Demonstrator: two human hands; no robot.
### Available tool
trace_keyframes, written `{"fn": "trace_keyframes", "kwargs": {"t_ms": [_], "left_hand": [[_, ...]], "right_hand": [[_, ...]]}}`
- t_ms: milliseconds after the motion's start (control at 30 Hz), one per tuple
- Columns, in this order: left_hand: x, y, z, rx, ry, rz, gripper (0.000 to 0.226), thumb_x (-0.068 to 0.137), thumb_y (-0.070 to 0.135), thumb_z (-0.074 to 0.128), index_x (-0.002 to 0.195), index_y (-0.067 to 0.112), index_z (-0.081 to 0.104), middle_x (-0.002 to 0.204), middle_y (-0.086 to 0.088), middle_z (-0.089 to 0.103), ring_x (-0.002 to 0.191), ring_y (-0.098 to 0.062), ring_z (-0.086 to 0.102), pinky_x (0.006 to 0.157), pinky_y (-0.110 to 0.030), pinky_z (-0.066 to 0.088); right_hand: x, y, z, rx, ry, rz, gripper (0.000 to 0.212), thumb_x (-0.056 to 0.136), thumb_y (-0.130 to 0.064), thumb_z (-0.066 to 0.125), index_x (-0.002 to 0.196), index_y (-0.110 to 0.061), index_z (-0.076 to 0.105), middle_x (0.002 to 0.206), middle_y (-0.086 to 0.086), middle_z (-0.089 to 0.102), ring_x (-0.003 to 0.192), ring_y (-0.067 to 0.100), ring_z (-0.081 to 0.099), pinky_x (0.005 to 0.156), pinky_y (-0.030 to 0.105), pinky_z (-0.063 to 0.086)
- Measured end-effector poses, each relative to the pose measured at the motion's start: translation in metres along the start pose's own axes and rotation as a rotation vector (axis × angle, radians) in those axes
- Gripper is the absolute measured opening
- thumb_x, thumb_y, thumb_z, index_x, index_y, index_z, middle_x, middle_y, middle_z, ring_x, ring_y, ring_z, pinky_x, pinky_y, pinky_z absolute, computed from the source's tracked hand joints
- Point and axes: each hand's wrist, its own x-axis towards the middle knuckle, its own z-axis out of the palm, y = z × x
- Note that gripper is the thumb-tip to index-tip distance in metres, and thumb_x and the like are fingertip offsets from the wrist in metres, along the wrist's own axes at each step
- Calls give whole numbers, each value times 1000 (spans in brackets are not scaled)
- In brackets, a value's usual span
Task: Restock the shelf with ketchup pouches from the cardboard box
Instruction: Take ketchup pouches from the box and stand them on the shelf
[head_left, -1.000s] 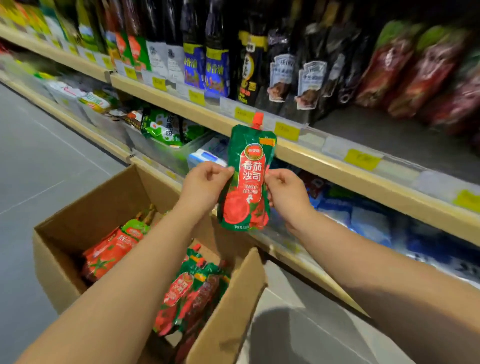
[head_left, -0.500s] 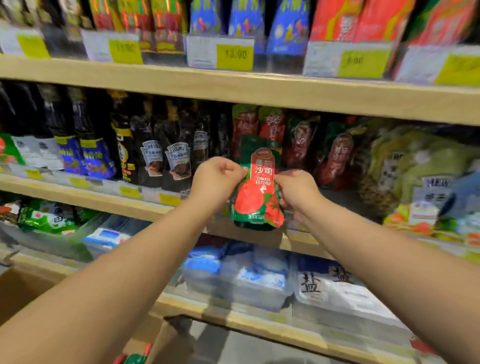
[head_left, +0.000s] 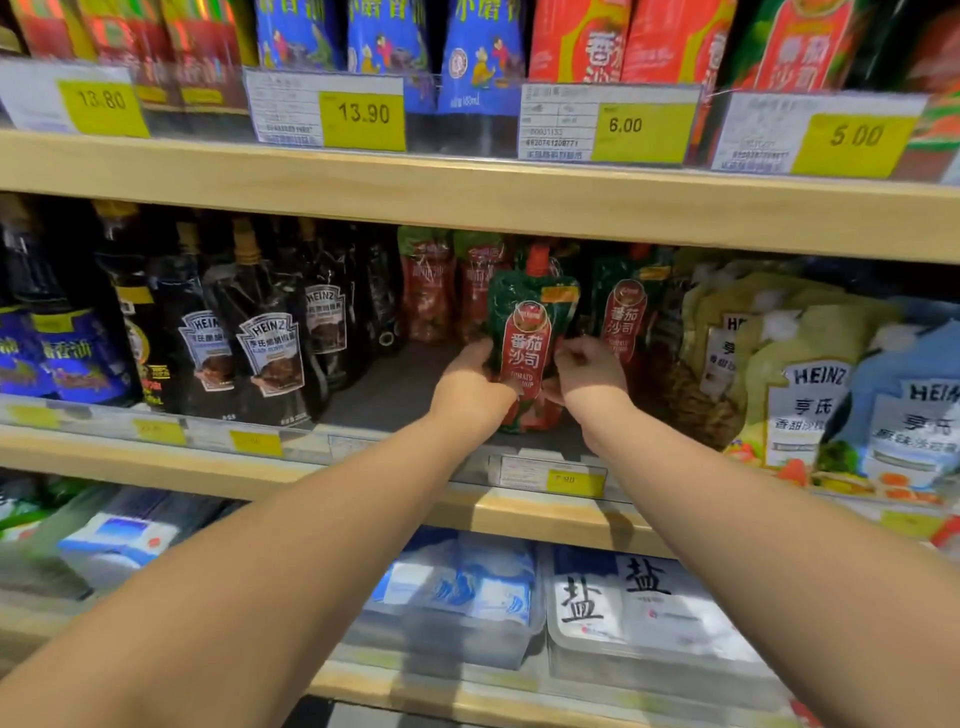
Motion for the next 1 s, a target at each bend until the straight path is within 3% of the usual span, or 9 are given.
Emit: {"fn": "trace_keyframes", "kwargs": {"t_ms": [67,167,267,367,433,500,633,833,1000], "left_hand": [[-3,-2,2,-23,21,25,65,78,17,69,137,15,42,122,-1,59,114,-19,55,93,-26,44],[-8,-3,1,21,54,80,48,76,16,69,122,17,57,83,25,53,81,-1,57,65,-11,41],[-6,-6,-2,127,78,90,35,75,16,67,110,18,62,70,26,49,63,12,48,53,-5,37],[-4,-8,-1,283,0,18,29,75,23,63,103,15,60,90,2,64,76,-13,62,66,-23,52],[2,-5,2,358,-27,-17,29,77,26,59,103,14,61,106,-10,65,90,-28,63,79,-35,54],[10,0,6,379,-28,-54,29,82,27,55,105,10,61,112,-15,64,96,-33,62,83,-37,52],[29,5,15,452,-98,-24,32,84,31,54,108,10,61,115,-14,65,103,-33,61,85,-36,51],[44,-1,28,446,-111,55,32,91,27,44,116,13,59,124,-12,61,111,-31,57,91,-33,45],[55,-10,37,377,-169,107,31,92,22,42,118,16,59,124,-11,62,112,-29,56,86,-26,39]], "right_hand": [[-1,2,-1,34,8,7,12,94,-17,44,99,-17,56,109,14,65,95,34,65,90,50,52],[-3,3,0,82,84,87,20,93,-14,41,77,-21,49,99,10,60,100,36,62,93,50,51],[-1,4,2,-2,36,148,17,92,-12,38,87,-14,54,109,16,62,104,36,61,94,50,50],[3,9,5,-57,-27,169,26,93,-10,36,109,-7,56,116,19,62,96,29,58,96,47,49],[6,10,7,-100,-57,157,35,92,-10,36,123,-6,53,115,15,61,96,25,56,95,41,49],[10,10,8,-96,-77,137,41,91,-10,36,130,-9,48,124,17,58,106,31,58,97,44,48],[24,8,8,-57,-59,118,39,89,-13,38,127,-12,48,128,17,56,116,35,54,101,47,45],[38,11,6,-56,-75,88,28,89,-14,41,113,-13,56,123,12,60,115,32,54,103,46,43],[50,13,6,-81,-105,87,37,91,-22,41,126,-16,54,129,9,58,117,31,52,103,45,43]]}}
